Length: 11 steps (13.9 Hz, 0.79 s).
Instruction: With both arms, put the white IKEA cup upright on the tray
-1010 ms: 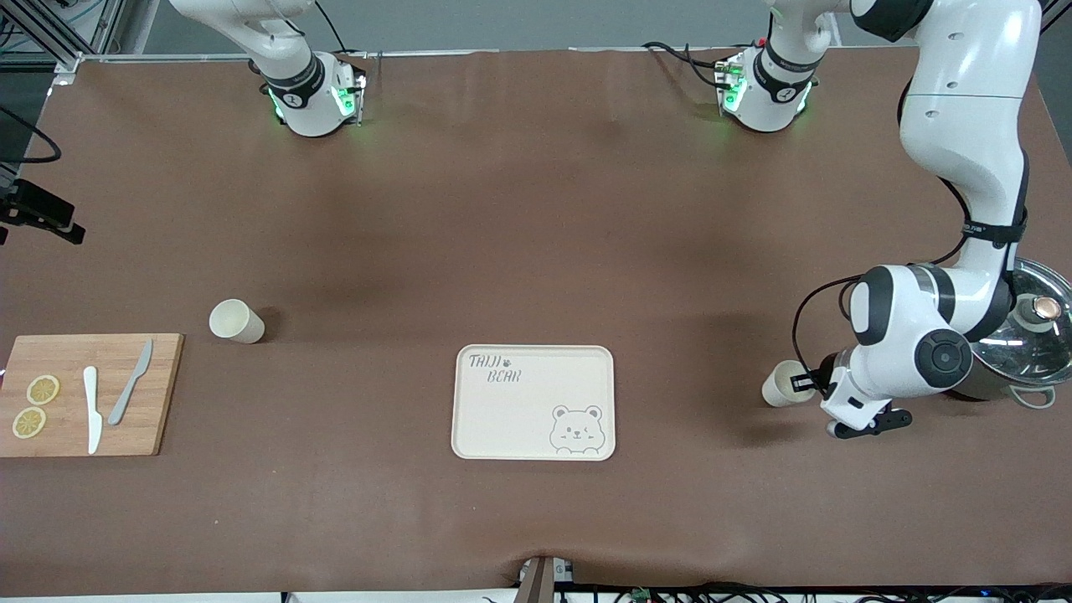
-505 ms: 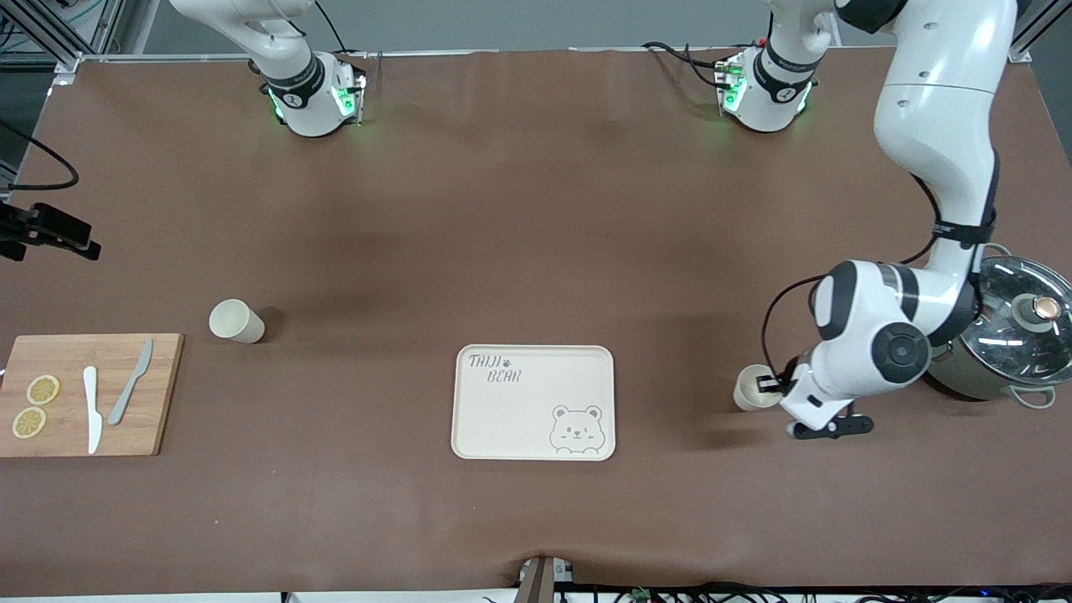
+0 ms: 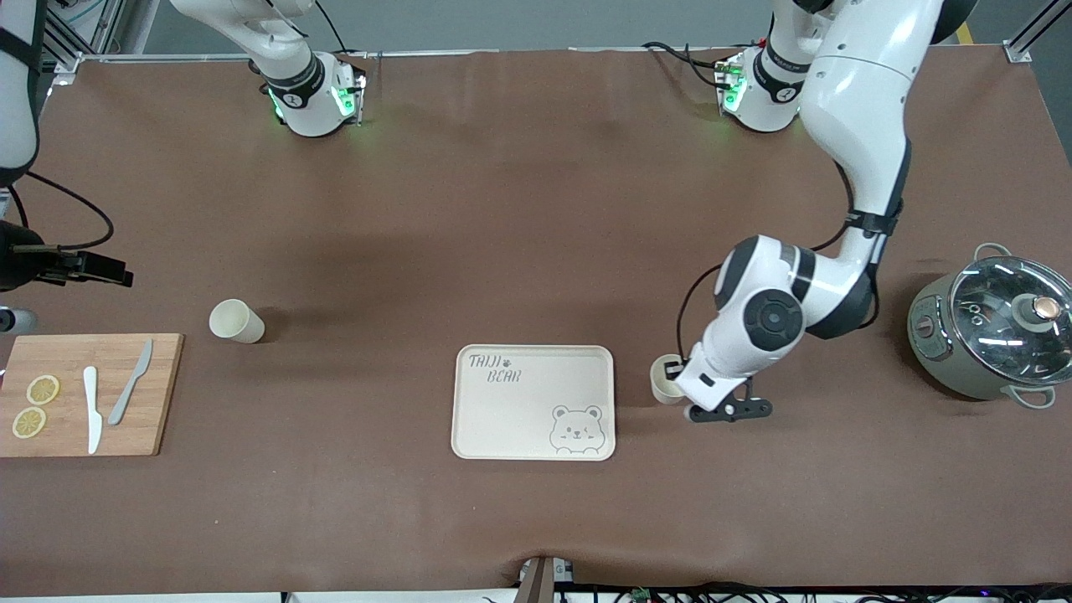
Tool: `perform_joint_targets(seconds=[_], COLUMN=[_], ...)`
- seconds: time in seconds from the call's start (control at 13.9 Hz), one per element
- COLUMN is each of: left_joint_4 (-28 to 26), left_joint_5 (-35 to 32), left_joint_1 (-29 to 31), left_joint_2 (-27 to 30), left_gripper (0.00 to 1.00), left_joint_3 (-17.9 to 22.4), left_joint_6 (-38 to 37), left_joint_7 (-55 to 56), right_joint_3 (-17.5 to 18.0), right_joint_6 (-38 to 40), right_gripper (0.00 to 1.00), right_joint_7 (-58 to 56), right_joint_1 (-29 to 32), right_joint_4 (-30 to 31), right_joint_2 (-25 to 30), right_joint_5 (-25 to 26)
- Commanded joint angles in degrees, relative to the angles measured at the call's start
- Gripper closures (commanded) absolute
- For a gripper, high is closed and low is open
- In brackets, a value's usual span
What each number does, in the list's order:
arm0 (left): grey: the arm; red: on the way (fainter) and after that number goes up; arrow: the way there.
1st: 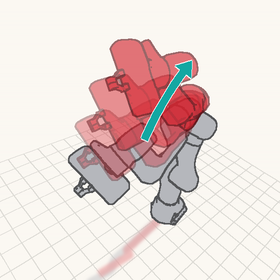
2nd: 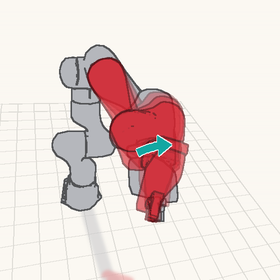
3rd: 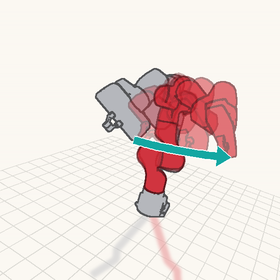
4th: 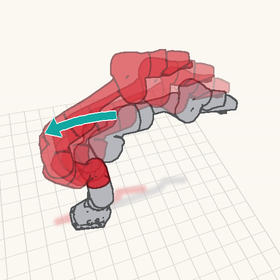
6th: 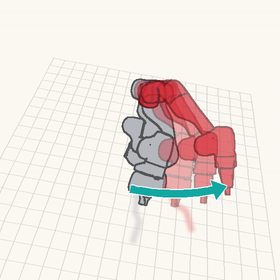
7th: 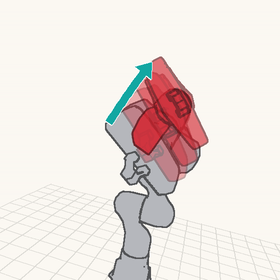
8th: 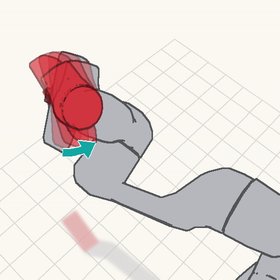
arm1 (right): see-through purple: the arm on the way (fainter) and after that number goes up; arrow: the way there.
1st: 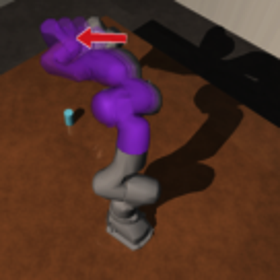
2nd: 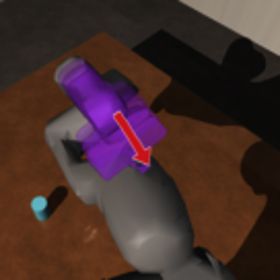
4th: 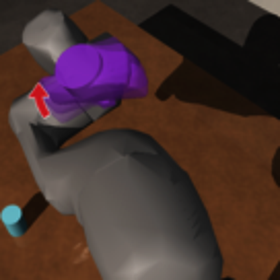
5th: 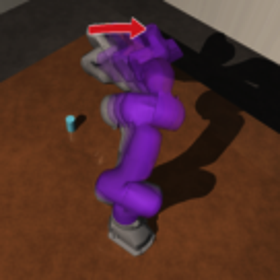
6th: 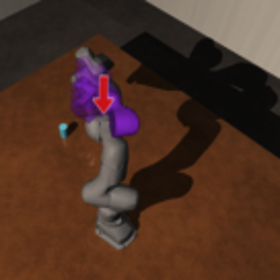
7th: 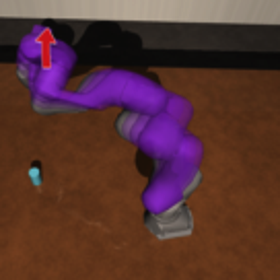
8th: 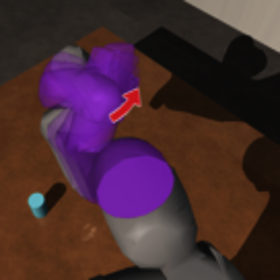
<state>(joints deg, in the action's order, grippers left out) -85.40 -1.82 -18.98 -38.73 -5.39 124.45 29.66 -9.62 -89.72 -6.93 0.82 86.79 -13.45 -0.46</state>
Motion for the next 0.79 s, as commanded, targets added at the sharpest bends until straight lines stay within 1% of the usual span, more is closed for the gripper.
perform_joint_targets(seconds=[0.0, 0.07, 0.14, 0.36, 0.5, 0.58, 0.72], left_joint_4=[3.9, 5.1, 6.8, 9.8, 10.2, 10.2, 10.3], left_joint_5=[0.1, 1.4, 2.6, 3.1, 3.3, 3.3, 3.3], left_joint_1=[-2.5, -3.5, -4.6, -5.5, -7.1, -7.6, -8.0], left_joint_2=[-1.9, -2.7, -3.9, -6.8, -8.5, -9.2, -10.2], left_gripper=[1.0, 1.0, 1.0, 1.0, 1.0, 1.0, 1.0], left_joint_3=[0.4, 0.4, 0.4, 0.4, 0.4, 0.4, 0.4], left_joint_6=[-0.2, -0.2, -0.2, 0.9, 4.1, 6.3, 7.0], left_joint_7=[5.4, 7.1, 9.1, 14.1, 17.6, 18.9, 19.4], right_joint_3=[0.7, 0.7, 0.7, 0.7, 0.7, 0.7, 0.9], right_joint_6=[0.2, -0.4, 0.0, -2.4, -4.3, -5.3, -9.1], right_gripper=[0.0, 0.0, 0.0, 0.0, 0.0, 0.0, 0.0], right_joint_7=[0.4, 0.7, 0.7, 0.1, 0.3, 0.3, 0.1], right_joint_1=[3.6, 4.2, 4.7, 5.6, 5.8, 6.2, 5.0], right_joint_4=[-0.9, -0.8, -1.2, -1.3, -0.5, -0.9, -0.7], right_joint_2=[-4.2, -5.6, -5.6, -6.2, -8.2, -10.9, -12.2], right_joint_5=[0.5, -0.2, -1.5, -2.3, -2.3, -2.4, -2.3])
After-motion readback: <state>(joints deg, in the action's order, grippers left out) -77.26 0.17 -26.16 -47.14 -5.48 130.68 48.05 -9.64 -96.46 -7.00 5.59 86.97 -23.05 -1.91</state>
